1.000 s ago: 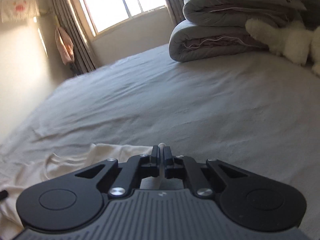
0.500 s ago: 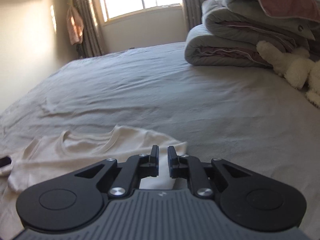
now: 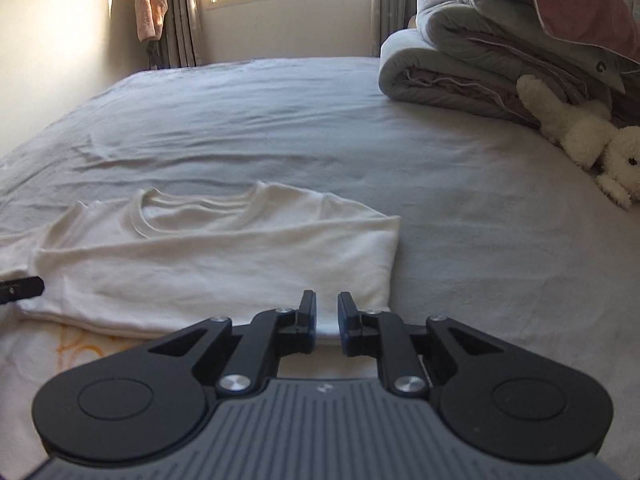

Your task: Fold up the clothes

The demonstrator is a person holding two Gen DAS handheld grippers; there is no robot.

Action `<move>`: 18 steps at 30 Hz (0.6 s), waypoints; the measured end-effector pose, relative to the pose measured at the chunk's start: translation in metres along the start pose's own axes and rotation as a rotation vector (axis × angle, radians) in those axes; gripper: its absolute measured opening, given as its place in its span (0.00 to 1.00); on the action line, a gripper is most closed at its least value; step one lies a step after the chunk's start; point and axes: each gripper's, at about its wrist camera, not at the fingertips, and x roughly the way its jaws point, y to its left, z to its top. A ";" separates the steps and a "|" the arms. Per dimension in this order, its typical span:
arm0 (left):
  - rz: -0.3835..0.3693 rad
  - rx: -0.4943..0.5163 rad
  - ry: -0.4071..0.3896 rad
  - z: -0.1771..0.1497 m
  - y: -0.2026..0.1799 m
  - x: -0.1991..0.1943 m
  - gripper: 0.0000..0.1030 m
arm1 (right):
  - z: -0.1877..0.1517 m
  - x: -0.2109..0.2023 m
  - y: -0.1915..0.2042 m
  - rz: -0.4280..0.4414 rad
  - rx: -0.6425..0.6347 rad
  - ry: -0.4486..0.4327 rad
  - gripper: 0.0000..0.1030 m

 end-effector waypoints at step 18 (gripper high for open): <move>0.179 -0.075 0.040 0.010 0.036 -0.036 0.57 | -0.012 -0.026 0.041 -0.011 0.096 0.028 0.42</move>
